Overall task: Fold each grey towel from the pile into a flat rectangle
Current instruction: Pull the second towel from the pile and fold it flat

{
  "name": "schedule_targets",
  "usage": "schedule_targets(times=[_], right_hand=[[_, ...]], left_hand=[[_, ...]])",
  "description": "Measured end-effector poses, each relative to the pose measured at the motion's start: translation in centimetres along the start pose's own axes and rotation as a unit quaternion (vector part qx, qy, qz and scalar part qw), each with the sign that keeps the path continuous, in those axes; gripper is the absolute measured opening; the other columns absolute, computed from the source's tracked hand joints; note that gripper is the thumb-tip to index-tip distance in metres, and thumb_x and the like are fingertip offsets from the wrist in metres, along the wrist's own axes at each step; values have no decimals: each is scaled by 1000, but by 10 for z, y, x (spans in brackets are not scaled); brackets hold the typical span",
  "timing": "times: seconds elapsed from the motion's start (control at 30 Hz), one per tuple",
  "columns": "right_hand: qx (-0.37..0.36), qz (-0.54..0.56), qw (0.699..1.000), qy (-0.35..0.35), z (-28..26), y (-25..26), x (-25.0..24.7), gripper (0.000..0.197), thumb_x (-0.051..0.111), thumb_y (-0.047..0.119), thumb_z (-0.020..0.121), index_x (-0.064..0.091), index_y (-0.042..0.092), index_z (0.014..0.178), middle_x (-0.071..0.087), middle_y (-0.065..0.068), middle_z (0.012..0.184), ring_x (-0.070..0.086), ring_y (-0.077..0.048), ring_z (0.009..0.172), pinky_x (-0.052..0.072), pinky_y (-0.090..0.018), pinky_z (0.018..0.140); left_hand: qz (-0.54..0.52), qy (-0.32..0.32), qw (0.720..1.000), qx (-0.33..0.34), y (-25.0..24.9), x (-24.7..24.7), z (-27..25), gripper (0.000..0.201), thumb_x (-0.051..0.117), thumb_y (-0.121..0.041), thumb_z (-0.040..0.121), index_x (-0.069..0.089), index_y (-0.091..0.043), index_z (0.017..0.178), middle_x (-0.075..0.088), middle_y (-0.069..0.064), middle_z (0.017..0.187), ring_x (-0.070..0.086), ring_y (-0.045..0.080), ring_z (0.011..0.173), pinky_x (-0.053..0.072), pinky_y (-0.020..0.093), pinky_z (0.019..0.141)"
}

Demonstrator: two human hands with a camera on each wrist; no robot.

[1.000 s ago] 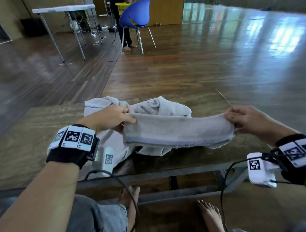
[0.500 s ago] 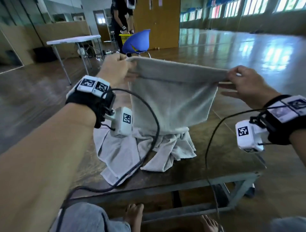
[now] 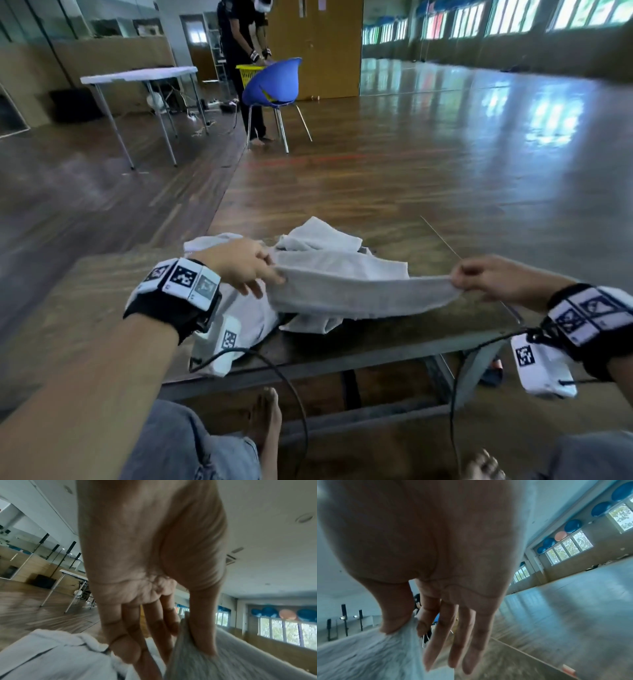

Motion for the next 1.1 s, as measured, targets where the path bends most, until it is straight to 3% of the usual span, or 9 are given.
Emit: schedule_targets(times=[0.2, 0.27, 0.4, 0.57, 0.63, 0.7, 0.87, 0.97, 1.1], right_hand=[[-11, -22, 999, 29, 28, -41, 30, 14, 69, 27, 92, 70, 14, 86, 74, 0, 80, 67, -6, 70, 46, -29, 79], [-26, 1, 1000, -16, 44, -47, 28, 14, 69, 24, 92, 69, 11, 85, 73, -4, 78, 68, -10, 67, 50, -25, 68], [-49, 27, 989, -134, 74, -53, 14, 13, 68, 24, 92, 66, 13, 86, 73, 2, 68, 65, -2, 55, 50, -19, 52], [-54, 5, 976, -210, 122, -45, 10, 14, 73, 27, 89, 66, 18, 82, 73, -7, 86, 66, -26, 80, 55, -42, 79], [-54, -9, 972, -230, 139, -42, 13, 15, 74, 29, 88, 64, 22, 79, 71, -4, 84, 65, -26, 81, 53, -39, 78], [-47, -28, 970, -238, 155, -43, 16, 18, 75, 30, 87, 62, 25, 75, 68, 3, 80, 62, -21, 79, 48, -33, 77], [0, -3, 984, -179, 183, -63, 33, 20, 76, 29, 86, 63, 21, 74, 60, 4, 69, 55, -23, 72, 45, -33, 75], [-2, -2, 986, -165, 186, -64, 41, 18, 78, 29, 84, 65, 21, 74, 62, 4, 68, 55, -22, 69, 46, -35, 72], [-6, -7, 982, -189, 183, -61, 43, 18, 81, 28, 81, 66, 20, 75, 65, 1, 73, 57, -19, 70, 47, -34, 71]], left_hand=[[-12, 170, 983, -73, 32, 54, 19, 21, 74, -28, 85, 64, -10, 87, 68, 1, 73, 70, 21, 76, 48, 21, 54], [-39, 130, 989, -66, 36, 51, 32, 25, 74, -30, 85, 64, -8, 89, 68, 1, 77, 69, 21, 72, 47, 23, 55], [-136, -64, 988, -25, 40, 18, 65, 34, 80, -34, 79, 66, -4, 85, 68, 6, 80, 66, 20, 66, 50, 28, 55], [-155, -233, 960, 15, 49, -6, 97, 23, 77, -31, 83, 69, -9, 78, 68, 6, 77, 63, 21, 70, 53, 29, 57], [-138, -279, 950, 32, 54, -7, 106, 20, 76, -30, 83, 67, -17, 70, 67, 1, 73, 62, 19, 70, 54, 31, 62], [-118, -280, 952, 40, 57, -8, 117, 17, 78, -31, 82, 68, -20, 72, 68, -2, 77, 61, 16, 72, 53, 32, 68], [-65, -209, 975, 37, 60, -13, 130, 24, 80, -36, 79, 74, -13, 80, 69, 9, 72, 54, 15, 56, 43, 23, 55], [-49, -215, 975, 23, 64, -9, 131, 24, 81, -35, 78, 75, -11, 76, 63, -3, 58, 47, 1, 40, 38, 22, 51], [-53, -232, 971, 36, 61, -8, 129, 19, 83, -32, 76, 75, -15, 73, 65, -8, 63, 55, 3, 59, 39, 20, 55]])
Point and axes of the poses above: each hand's wrist, its own z-axis towards the middle knuckle, its own x-axis out of the palm, y = z × x, the point moved 8 cm from there along z, towards the middle knuckle
